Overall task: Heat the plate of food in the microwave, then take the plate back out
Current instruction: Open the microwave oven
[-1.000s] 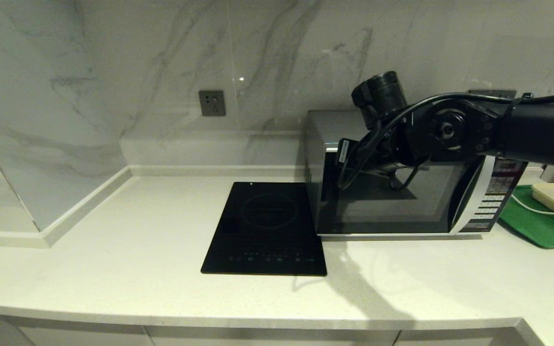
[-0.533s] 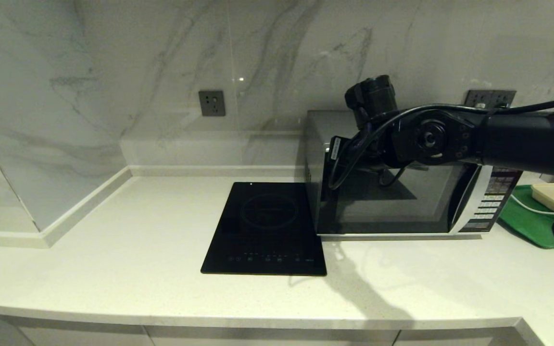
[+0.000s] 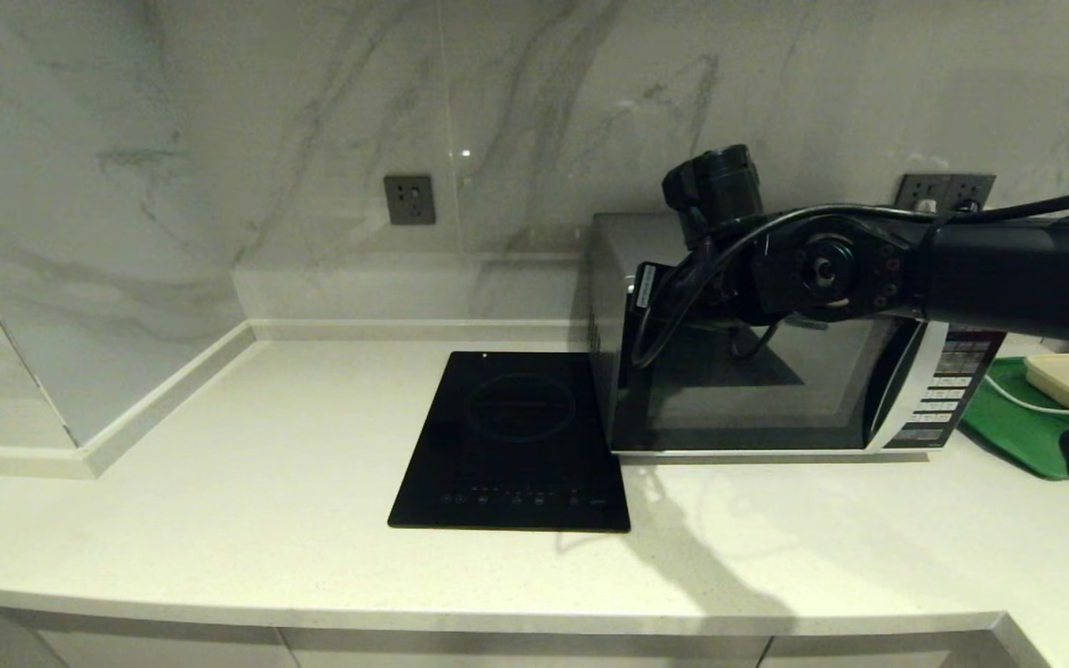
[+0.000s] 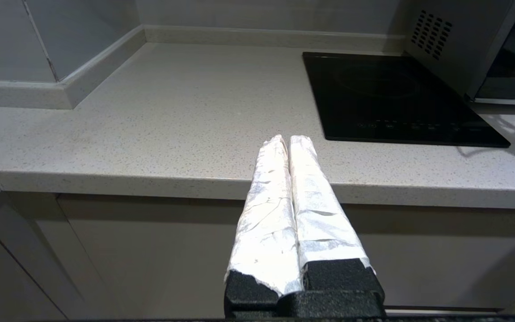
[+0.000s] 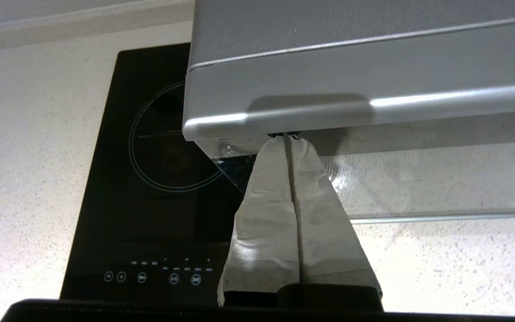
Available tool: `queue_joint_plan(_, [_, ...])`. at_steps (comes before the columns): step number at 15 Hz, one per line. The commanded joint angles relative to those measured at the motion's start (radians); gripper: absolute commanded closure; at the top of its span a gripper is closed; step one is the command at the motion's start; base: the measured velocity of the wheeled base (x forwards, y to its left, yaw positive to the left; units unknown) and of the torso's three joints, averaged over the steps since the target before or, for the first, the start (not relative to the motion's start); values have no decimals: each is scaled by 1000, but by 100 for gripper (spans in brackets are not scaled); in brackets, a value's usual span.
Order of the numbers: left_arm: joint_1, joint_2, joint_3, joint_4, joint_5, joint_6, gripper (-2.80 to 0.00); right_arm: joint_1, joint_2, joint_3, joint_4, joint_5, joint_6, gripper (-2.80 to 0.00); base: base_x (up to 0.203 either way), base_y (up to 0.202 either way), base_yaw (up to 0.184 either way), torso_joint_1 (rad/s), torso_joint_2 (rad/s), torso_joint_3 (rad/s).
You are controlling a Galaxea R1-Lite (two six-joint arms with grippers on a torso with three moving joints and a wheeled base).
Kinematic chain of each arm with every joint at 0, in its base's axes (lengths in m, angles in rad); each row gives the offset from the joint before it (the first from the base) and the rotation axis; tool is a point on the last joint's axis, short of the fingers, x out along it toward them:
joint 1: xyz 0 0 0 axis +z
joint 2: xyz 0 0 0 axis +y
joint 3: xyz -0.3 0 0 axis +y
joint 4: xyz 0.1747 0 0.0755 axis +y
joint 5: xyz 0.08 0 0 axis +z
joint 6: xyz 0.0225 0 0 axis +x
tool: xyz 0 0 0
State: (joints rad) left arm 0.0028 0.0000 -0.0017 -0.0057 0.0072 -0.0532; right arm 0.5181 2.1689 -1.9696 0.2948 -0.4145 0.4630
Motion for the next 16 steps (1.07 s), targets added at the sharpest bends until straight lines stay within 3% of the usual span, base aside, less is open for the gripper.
queue_joint_plan(1, [0, 0, 0, 0, 0, 0, 0, -1, 19, -2, -62, -7, -4, 0, 0, 0, 0, 0, 0, 0])
queue_joint_plan(6, [0, 0, 0, 0, 0, 0, 0, -1, 13, 11, -80, -29, 0, 0, 0, 0, 0, 0, 0, 0])
queue_joint_plan(10, [0, 0, 0, 0, 0, 0, 0, 6, -148, 95, -3, -5, 15, 0, 0, 0, 0, 0, 0, 0])
queue_joint_plan(14, [0, 0, 0, 0, 1, 0, 0, -23, -430, 311, 52, 56, 154, 0, 0, 0, 0, 0, 0, 0])
queue_joint_plan(16, [0, 0, 0, 0, 0, 0, 0, -164, -542, 462, 60, 145, 264, 0, 0, 0, 0, 0, 0, 0])
